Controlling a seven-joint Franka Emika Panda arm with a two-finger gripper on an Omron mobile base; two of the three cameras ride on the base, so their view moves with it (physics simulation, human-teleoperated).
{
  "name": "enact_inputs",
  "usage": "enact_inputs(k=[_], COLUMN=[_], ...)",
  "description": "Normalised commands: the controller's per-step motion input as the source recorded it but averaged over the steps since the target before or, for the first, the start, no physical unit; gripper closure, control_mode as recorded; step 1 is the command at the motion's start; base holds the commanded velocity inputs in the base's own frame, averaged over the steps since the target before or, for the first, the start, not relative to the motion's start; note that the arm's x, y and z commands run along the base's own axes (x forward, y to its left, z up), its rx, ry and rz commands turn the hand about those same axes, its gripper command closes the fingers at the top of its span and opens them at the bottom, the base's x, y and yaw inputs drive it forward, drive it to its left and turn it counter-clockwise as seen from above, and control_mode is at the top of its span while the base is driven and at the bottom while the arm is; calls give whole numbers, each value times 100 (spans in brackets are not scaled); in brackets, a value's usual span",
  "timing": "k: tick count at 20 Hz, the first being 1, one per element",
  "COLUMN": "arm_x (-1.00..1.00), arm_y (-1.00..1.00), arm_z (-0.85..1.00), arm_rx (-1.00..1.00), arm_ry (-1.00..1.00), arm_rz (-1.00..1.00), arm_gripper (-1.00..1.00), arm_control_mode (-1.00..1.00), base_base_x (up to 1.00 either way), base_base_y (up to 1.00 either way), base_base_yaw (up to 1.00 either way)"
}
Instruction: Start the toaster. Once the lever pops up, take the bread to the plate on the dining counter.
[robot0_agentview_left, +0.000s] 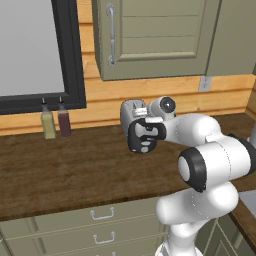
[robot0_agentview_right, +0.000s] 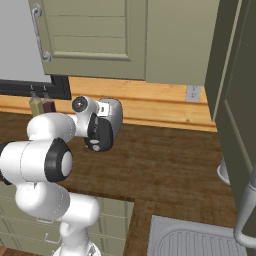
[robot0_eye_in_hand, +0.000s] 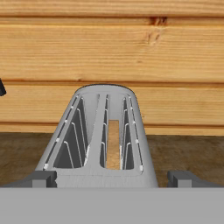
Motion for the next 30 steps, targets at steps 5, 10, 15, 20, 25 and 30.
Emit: enact_inputs(k=[5, 10, 15, 20, 25, 30], arm_x=[0, 0, 0, 0, 0, 0], arm_y=[0, 0, 0, 0, 0, 0], arm_z=[0, 0, 0, 0, 0, 0], arm_rx=[0, 0, 0, 0, 0, 0], arm_ry=[0, 0, 0, 0, 0, 0], arm_rz=[0, 0, 0, 0, 0, 0], arm_gripper=[-100, -100, -100, -100, -100, -100], arm_control_mode=[-100, -100, -100, -100, -100, -100], base_base_x=[0, 0, 0, 0, 0, 0], base_base_y=[0, 0, 0, 0, 0, 0], base_base_yaw=[0, 0, 0, 0, 0, 0])
